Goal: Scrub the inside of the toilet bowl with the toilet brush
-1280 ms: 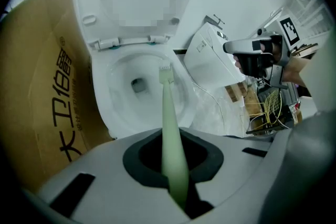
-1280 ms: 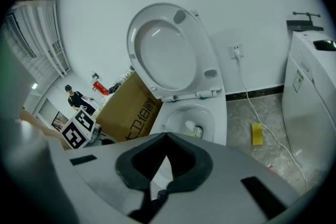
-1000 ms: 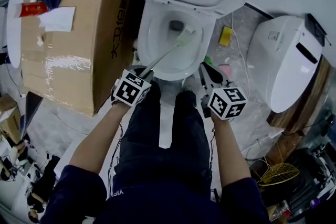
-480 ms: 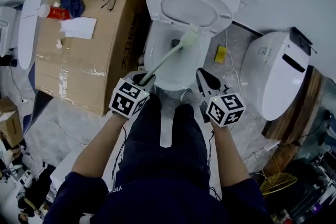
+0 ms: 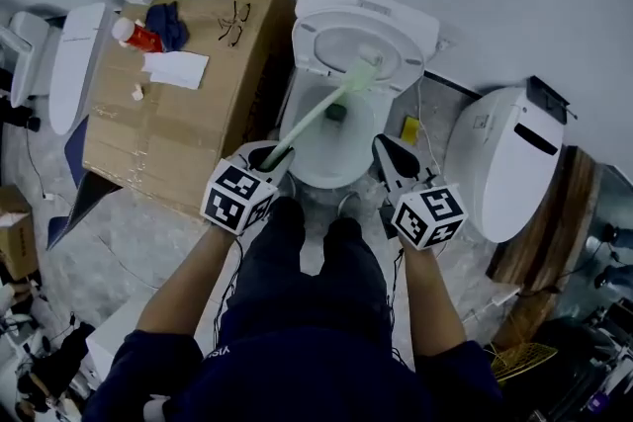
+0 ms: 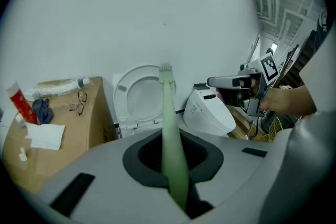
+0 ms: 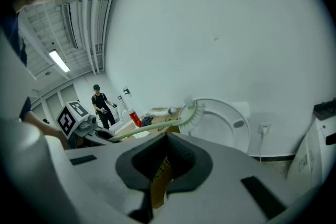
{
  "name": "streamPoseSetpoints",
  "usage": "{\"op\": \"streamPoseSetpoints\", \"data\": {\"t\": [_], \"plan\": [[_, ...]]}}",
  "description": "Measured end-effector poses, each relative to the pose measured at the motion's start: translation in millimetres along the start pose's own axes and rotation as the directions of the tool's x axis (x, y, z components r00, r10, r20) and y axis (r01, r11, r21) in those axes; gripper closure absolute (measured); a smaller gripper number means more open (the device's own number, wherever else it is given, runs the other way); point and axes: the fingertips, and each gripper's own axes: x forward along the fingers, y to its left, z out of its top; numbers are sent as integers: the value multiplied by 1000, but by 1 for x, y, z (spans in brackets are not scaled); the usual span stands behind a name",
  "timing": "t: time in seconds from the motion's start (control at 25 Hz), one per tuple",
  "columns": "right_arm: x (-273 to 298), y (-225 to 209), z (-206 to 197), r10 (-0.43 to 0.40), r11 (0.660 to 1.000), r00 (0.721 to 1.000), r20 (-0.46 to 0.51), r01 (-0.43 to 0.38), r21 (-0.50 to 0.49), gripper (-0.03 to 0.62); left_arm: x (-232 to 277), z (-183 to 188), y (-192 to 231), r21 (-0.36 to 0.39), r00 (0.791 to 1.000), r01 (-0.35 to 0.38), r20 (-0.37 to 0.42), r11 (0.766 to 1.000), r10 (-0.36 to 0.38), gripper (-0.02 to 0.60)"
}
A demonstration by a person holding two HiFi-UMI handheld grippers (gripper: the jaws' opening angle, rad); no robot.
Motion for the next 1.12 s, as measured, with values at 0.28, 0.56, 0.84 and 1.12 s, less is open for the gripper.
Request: {"op": "streamPoseSetpoints", "data": {"t": [0.28,0.56,0.84,1.12], "plan": [[-24,27,39,14,1000,999,50,-13,-28,594,-44,41,-13,16,995,-7,103,1000,5,531],[-36,47,75,32,997,996,87,-25,-76,594,-76,63,-23,31,987,-7,161,1000,2,532],[-44,64,98,53,992,993,107,-41,-118,594,-99,79,-25,49,978,-5,206,999,-6,531],[-52,77,118,57,988,990,127,-38,-147,594,-118,101,-23,67,965,-6,262,998,-12,531]]}}
